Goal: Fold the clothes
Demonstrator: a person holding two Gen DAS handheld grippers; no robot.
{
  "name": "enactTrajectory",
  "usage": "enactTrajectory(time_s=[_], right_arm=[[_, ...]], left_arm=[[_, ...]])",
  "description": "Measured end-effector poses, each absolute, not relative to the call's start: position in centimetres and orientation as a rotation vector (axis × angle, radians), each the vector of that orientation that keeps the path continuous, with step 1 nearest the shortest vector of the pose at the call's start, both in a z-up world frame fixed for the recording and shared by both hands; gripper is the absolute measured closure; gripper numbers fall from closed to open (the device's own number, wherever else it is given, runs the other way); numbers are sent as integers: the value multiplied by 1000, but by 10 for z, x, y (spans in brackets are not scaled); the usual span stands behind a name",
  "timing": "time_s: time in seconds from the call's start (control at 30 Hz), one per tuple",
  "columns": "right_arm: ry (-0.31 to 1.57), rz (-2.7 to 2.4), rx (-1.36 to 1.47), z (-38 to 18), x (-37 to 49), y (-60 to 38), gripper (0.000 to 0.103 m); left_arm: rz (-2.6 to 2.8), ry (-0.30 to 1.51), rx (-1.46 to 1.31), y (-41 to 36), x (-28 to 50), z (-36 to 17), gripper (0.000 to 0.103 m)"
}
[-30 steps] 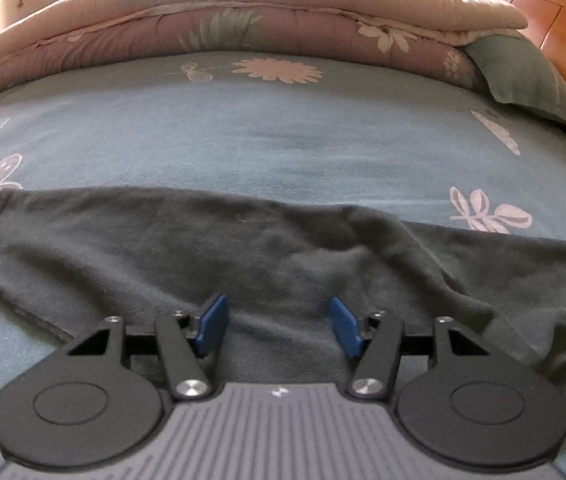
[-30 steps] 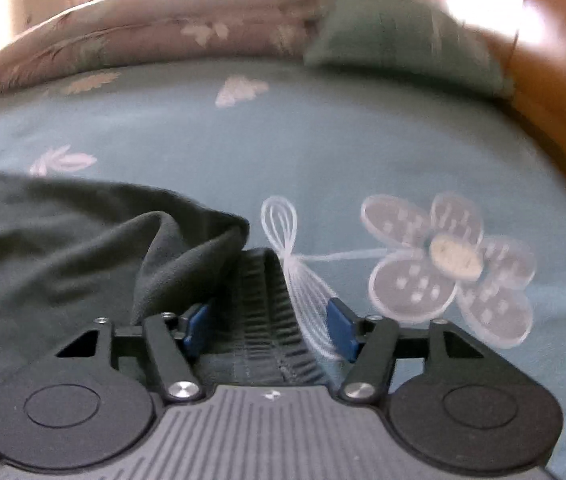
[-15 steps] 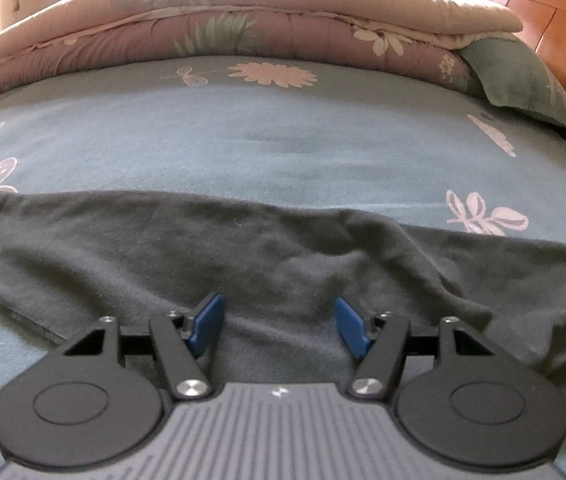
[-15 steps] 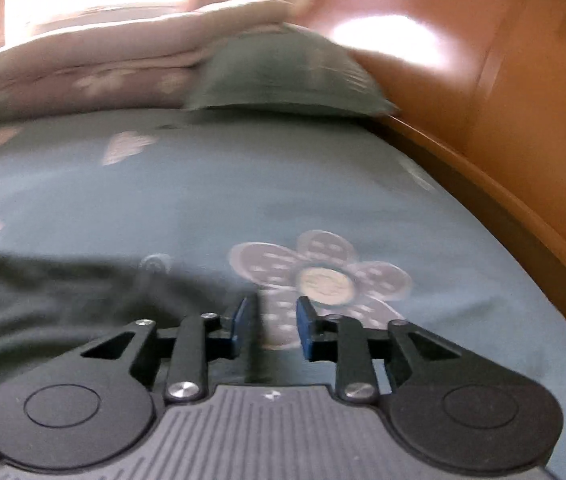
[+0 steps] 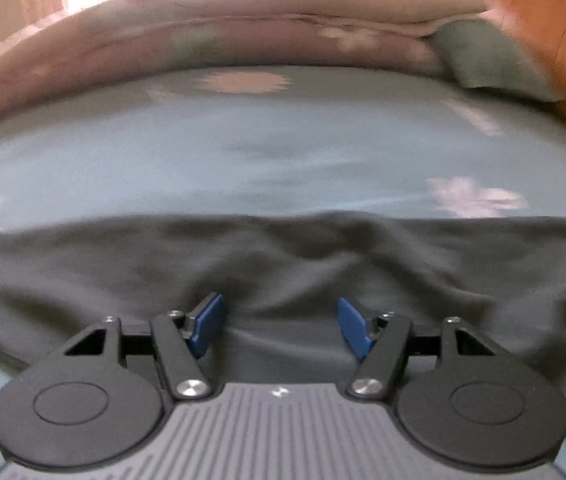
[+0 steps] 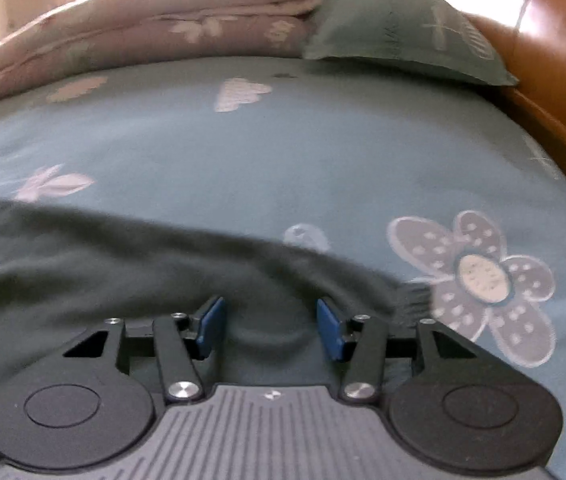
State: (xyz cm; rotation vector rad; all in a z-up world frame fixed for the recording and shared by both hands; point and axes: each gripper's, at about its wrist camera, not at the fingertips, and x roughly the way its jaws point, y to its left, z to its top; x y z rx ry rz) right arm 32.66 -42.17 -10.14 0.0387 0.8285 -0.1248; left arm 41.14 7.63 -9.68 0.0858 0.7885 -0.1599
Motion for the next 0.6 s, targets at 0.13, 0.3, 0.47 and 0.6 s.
enactTrajectory(time_s=[0.13,0.3,0.47,0.6], right_arm=[[837,-115,45,-87,322,-419,47],[813,-45,-39,-78,298,-400,43],[771,88,-97,-60,267,-375,43],[723,402,-141,-36,260,-325,43]], left_arm=[[-192,803,-28,82,424,-77,44],[-384,797,53,47,399,-67,40],[-458,689,148,37,341,-65,38],[-410,715,131,51,350,-66,38]])
